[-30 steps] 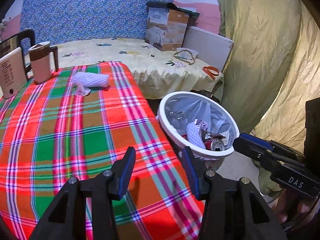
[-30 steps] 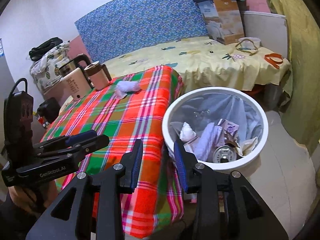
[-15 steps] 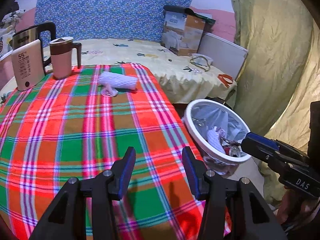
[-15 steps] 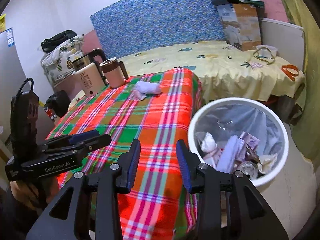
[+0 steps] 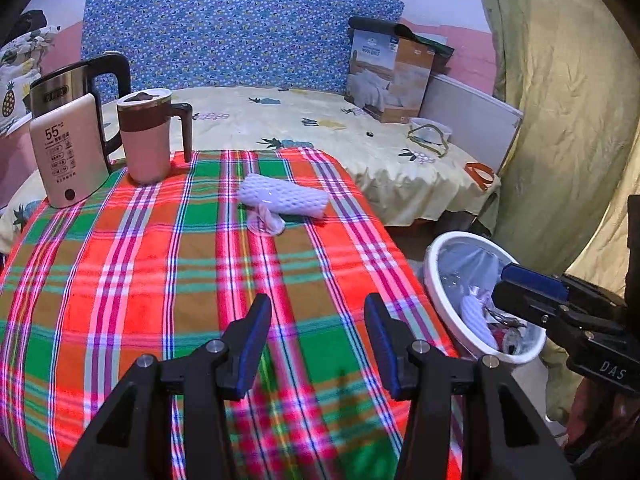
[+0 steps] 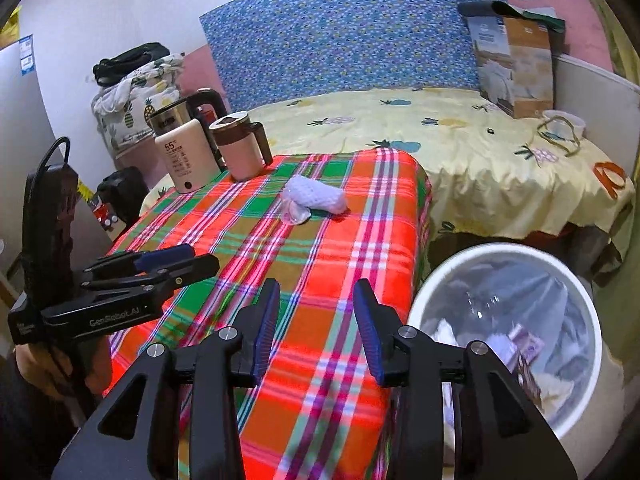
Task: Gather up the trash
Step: 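Move both open tools back over the foam net and clear cup, then grasp the clear plastic cup with the left tool while the right grasps the foam net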
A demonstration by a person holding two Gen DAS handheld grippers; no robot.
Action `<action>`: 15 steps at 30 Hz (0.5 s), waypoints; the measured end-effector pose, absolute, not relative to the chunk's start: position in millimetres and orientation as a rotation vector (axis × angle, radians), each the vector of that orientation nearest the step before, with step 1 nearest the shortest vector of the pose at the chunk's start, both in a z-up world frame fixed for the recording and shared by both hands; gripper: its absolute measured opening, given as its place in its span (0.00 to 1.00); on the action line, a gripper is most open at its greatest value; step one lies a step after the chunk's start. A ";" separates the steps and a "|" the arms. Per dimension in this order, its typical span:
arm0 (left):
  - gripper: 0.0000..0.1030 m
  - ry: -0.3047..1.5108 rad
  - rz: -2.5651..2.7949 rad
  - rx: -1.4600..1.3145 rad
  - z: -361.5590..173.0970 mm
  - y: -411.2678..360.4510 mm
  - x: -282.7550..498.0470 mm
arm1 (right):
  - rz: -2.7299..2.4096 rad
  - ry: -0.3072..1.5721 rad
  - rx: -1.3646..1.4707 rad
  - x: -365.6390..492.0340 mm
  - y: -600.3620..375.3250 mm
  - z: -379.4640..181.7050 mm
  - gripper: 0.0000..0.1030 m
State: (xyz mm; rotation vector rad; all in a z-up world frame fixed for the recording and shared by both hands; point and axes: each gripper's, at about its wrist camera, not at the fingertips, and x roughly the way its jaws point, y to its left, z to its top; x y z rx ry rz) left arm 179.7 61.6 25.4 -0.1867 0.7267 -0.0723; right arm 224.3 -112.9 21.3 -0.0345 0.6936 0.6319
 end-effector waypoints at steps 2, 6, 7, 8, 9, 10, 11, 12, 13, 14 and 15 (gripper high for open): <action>0.49 0.735 -0.067 -0.184 23.2 65.5 189.6 | 0.636 0.700 -0.045 231.4 -108.4 20.1 0.40; 0.49 0.748 -0.065 -0.183 18.4 72.5 210.4 | 0.642 0.710 -0.065 246.9 -100.7 16.9 0.40; 0.49 0.752 -0.063 -0.182 16.8 74.4 217.0 | 0.643 0.714 -0.066 251.5 -99.1 15.7 0.40; 0.49 0.756 -0.060 -0.180 15.8 74.5 221.3 | 0.642 0.717 -0.067 255.8 -97.8 14.5 0.40; 0.49 0.759 -0.058 -0.176 14.2 75.3 227.3 | 0.640 0.718 -0.069 259.1 -97.5 14.0 0.40; 0.49 0.762 -0.058 -0.175 12.5 76.2 233.9 | 0.639 0.718 -0.070 262.1 -97.0 13.1 0.40; 0.49 0.764 -0.059 -0.175 11.6 76.8 238.7 | 0.638 0.720 -0.070 265.3 -96.1 12.7 0.40; 0.49 0.767 -0.060 -0.177 9.8 77.9 245.4 | 0.637 0.723 -0.068 268.5 -95.9 11.8 0.40; 0.49 0.770 -0.059 -0.179 8.6 78.9 251.1 | 0.636 0.728 -0.066 273.1 -95.3 10.4 0.40; 0.49 0.773 -0.058 -0.181 6.4 79.4 256.7 | 0.635 0.730 -0.067 276.9 -93.2 10.5 0.40; 0.49 0.777 -0.054 -0.183 3.9 80.6 263.9 | 0.635 0.733 -0.067 281.5 -92.3 10.2 0.40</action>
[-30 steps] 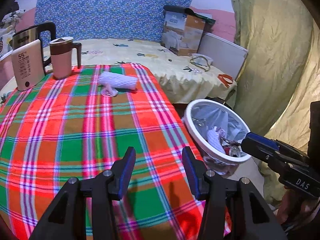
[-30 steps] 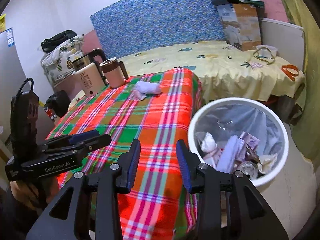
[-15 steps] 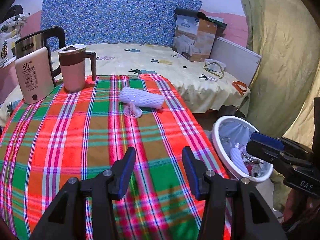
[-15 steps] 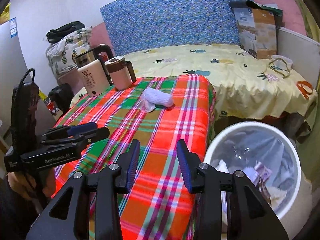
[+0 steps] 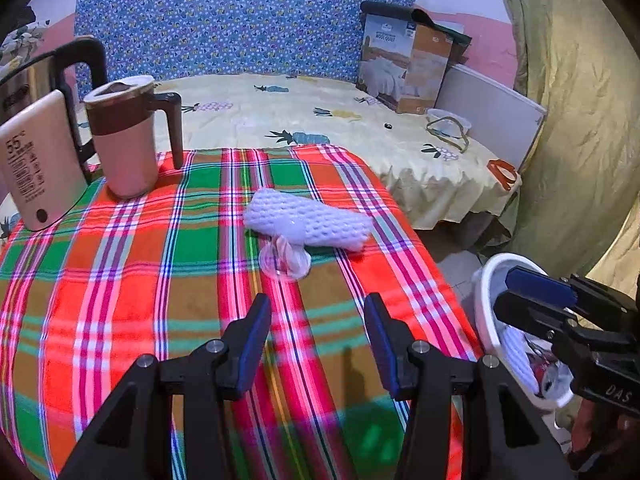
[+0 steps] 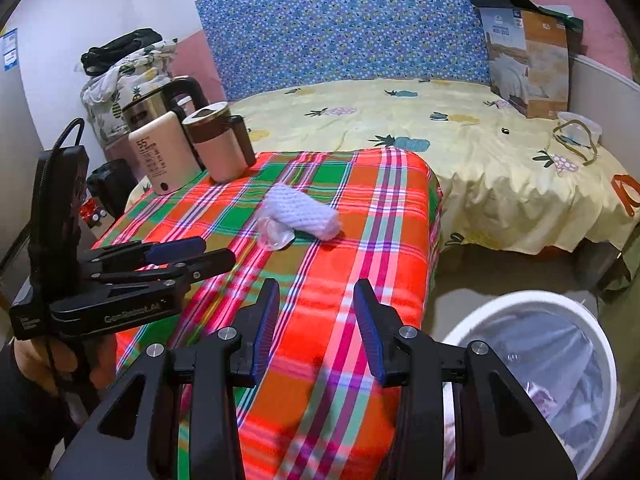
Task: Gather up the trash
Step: 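Grasp the clear plastic cup with the left tool while the right grasps the foam net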
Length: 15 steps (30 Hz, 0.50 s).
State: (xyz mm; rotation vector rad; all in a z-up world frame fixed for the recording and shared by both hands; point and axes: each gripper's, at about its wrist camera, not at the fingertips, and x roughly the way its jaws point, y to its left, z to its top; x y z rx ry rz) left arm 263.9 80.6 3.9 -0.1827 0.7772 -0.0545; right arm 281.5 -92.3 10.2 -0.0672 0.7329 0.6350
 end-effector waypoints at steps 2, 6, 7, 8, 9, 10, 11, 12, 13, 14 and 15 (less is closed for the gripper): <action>0.49 0.783 -0.051 -0.187 -0.4 82.1 274.1 | 0.636 0.739 -0.069 290.4 -88.9 8.8 0.40; 0.49 0.799 -0.044 -0.187 -10.3 84.6 295.4 | 0.641 0.754 -0.073 307.5 -80.7 4.7 0.40; 0.49 0.802 -0.042 -0.189 -12.5 85.8 299.9 | 0.643 0.758 -0.072 311.5 -78.6 3.5 0.40; 0.49 0.805 -0.038 -0.191 -14.9 87.6 304.0 | 0.645 0.760 -0.070 315.0 -77.6 3.0 0.40; 0.49 0.807 -0.035 -0.192 -17.2 89.5 308.1 | 0.644 0.763 -0.067 318.2 -76.1 1.9 0.40; 0.49 0.809 -0.032 -0.194 -19.3 91.3 311.8 | 0.645 0.766 -0.061 321.5 -75.2 0.7 0.40; 0.49 0.811 -0.031 -0.196 -21.3 92.6 314.0 | 0.646 0.770 -0.056 323.8 -74.5 -0.4 0.40; 0.49 0.813 -0.029 -0.197 -23.4 93.8 317.3 | 0.648 0.775 -0.050 326.6 -74.0 -1.8 0.40; 0.49 0.816 -0.027 -0.198 -25.5 95.1 319.5 | 0.649 0.781 -0.046 329.3 -73.0 -3.4 0.40; 0.49 0.818 -0.026 -0.199 -26.8 96.2 321.8 | 0.647 0.785 -0.045 332.7 -71.9 -4.6 0.40; 0.49 0.821 -0.027 -0.201 -28.1 96.7 323.8 | 0.647 0.790 -0.045 335.3 -70.1 -5.8 0.40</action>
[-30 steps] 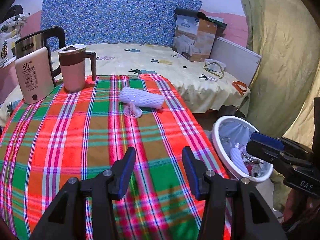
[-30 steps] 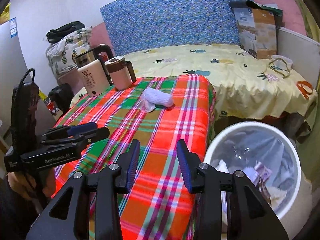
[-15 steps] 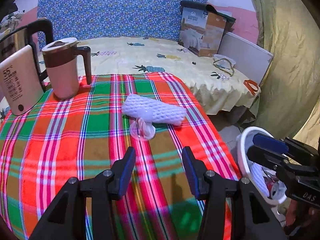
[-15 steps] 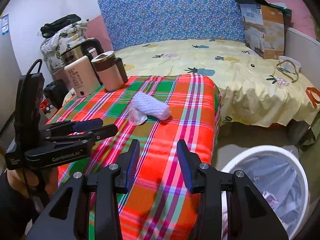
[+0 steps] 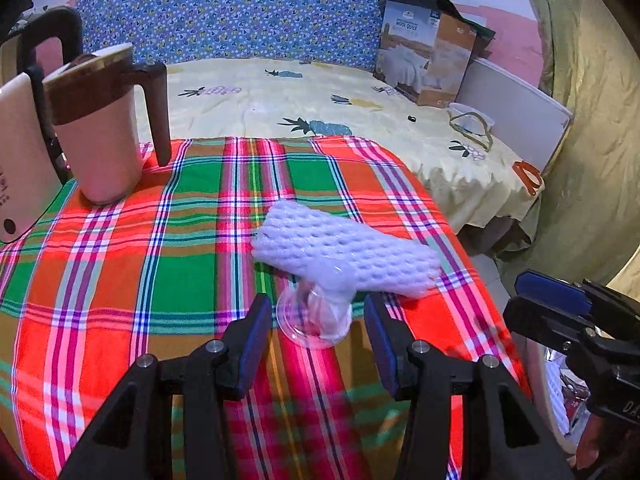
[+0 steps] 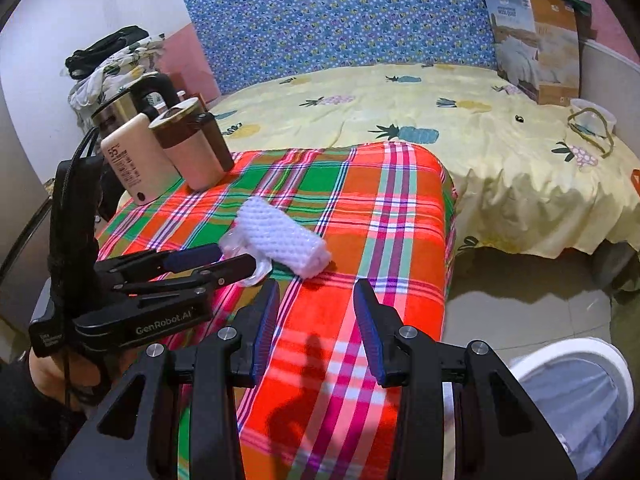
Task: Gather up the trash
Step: 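Grasp the clear plastic cup with the left tool while the right grasps the foam net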
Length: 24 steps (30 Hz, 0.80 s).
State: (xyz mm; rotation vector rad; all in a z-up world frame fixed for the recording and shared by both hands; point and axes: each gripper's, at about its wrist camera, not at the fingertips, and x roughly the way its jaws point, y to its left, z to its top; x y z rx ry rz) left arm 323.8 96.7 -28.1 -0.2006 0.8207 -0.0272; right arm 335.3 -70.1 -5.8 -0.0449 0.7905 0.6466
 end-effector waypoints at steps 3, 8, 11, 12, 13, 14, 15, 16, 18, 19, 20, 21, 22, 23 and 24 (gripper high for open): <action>0.36 0.816 -0.030 -0.194 -28.7 98.1 326.8 | 0.650 0.798 -0.046 340.4 -64.7 -6.7 0.40; 0.28 0.821 -0.029 -0.208 -27.9 105.2 323.6 | 0.659 0.809 -0.053 352.0 -53.3 -9.6 0.40; 0.28 0.823 -0.014 -0.208 -26.0 113.9 318.1 | 0.669 0.815 -0.066 357.6 -44.2 -11.4 0.40; 0.28 0.825 -0.010 -0.207 -25.6 116.1 317.2 | 0.672 0.814 -0.071 359.9 -41.4 -11.9 0.40; 0.28 0.824 -0.004 -0.206 -25.0 119.5 314.1 | 0.675 0.816 -0.078 361.8 -38.2 -12.7 0.40; 0.28 0.824 0.000 -0.206 -24.4 122.6 311.7 | 0.679 0.817 -0.084 363.8 -36.3 -13.4 0.40; 0.28 0.824 0.001 -0.208 -24.0 125.5 310.2 | 0.682 0.817 -0.092 365.4 -33.3 -14.4 0.40; 0.28 0.823 0.002 -0.210 -23.3 128.3 308.2 | 0.682 0.818 -0.102 367.4 -30.6 -15.7 0.40; 0.28 0.822 0.006 -0.212 -22.4 132.3 306.2 | 0.677 0.827 -0.113 372.2 -27.0 -18.4 0.40; 0.28 0.821 0.007 -0.212 -22.3 134.0 305.3 | 0.676 0.840 -0.116 373.8 -24.9 -20.4 0.40; 0.28 0.821 0.008 -0.212 -22.9 134.7 305.2 | 0.676 0.846 -0.116 374.6 -24.0 -21.3 0.40; 0.28 0.823 0.009 -0.214 -23.1 135.8 304.9 | 0.677 0.853 -0.114 374.2 -23.8 -22.0 0.40; 0.28 0.823 0.008 -0.215 -23.4 136.1 304.8 | 0.680 0.860 -0.113 372.9 -23.7 -22.5 0.40; 0.28 0.824 0.008 -0.215 -23.2 135.5 304.9 | 0.679 0.862 -0.112 371.3 -24.1 -22.4 0.37; 0.28 0.824 0.007 -0.215 -23.3 135.2 304.7 | 0.673 0.862 -0.111 369.8 -25.0 -21.9 0.31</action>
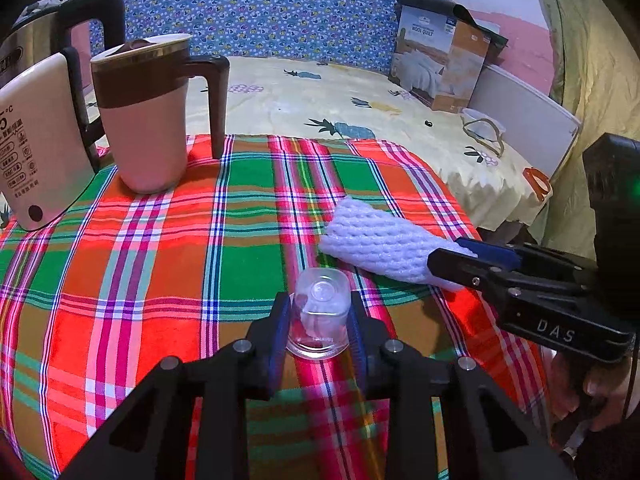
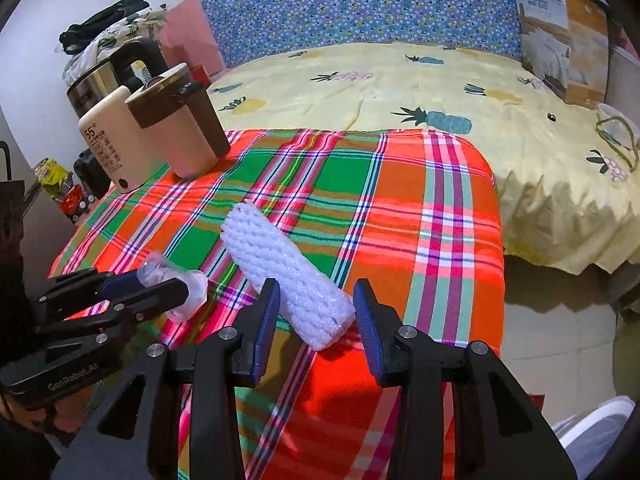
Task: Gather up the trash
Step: 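Grasp the clear plastic cup with the left tool while the right grasps the foam net, then carry the clear cup and foam net over the bin with both tools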
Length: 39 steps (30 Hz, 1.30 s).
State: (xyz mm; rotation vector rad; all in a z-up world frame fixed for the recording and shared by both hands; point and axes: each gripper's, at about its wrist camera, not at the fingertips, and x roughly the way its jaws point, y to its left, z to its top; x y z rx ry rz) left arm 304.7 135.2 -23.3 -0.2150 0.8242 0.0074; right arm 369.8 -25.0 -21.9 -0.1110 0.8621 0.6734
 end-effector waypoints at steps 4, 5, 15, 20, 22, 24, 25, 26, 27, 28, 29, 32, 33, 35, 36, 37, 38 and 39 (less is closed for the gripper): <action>0.28 0.822 0.006 -0.214 -22.5 133.8 301.4 | 0.658 0.864 -0.105 362.6 -29.4 -19.8 0.17; 0.28 0.821 0.006 -0.213 -22.0 133.1 300.6 | 0.655 0.863 -0.103 361.8 -29.5 -19.4 0.16; 0.28 0.794 -0.008 -0.207 -8.0 117.8 276.3 | 0.655 0.808 -0.058 325.3 -47.7 -0.8 0.14; 0.28 0.768 -0.020 -0.211 3.2 107.4 257.6 | 0.646 0.788 -0.032 305.8 -61.9 8.4 0.14; 0.28 0.763 -0.028 -0.210 6.1 102.5 249.8 | 0.642 0.782 -0.024 296.6 -68.5 10.2 0.14; 0.28 0.759 -0.035 -0.207 8.4 96.8 241.7 | 0.638 0.778 -0.020 286.5 -74.3 11.3 0.14; 0.28 0.757 -0.038 -0.206 9.3 94.4 238.7 | 0.634 0.775 -0.019 282.5 -75.4 11.3 0.14; 0.28 0.755 -0.042 -0.204 10.6 90.9 233.9 | 0.631 0.772 -0.019 277.4 -78.4 11.7 0.14; 0.28 0.753 -0.044 -0.201 11.7 87.6 229.8 | 0.627 0.770 -0.017 274.2 -79.6 12.2 0.14; 0.28 0.752 -0.048 -0.197 12.9 84.0 225.2 | 0.625 0.769 -0.014 271.0 -81.7 12.4 0.14; 0.28 0.750 -0.052 -0.195 14.1 80.7 220.8 | 0.621 0.766 -0.010 266.6 -85.0 12.4 0.14; 0.28 0.746 -0.063 -0.186 18.2 70.4 208.4 | 0.611 0.763 0.002 258.2 -92.2 13.6 0.14; 0.28 0.743 -0.068 -0.184 19.5 66.9 204.0 | 0.608 0.759 0.007 253.5 -96.3 14.2 0.14; 0.28 0.740 -0.075 -0.178 21.4 60.0 196.1 | 0.604 0.755 0.016 246.3 -101.9 15.5 0.14; 0.28 0.738 -0.079 -0.174 22.4 57.2 192.6 | 0.603 0.753 0.019 242.3 -104.8 15.9 0.14; 0.28 0.737 -0.083 -0.170 23.3 53.4 189.2 | 0.599 0.749 0.020 237.6 -107.9 16.5 0.14; 0.28 0.735 -0.088 -0.168 23.8 49.7 185.5 | 0.597 0.747 0.021 234.7 -110.1 16.9 0.14; 0.28 0.735 -0.092 -0.167 24.7 46.0 182.7 | 0.594 0.744 0.024 231.5 -113.1 17.4 0.14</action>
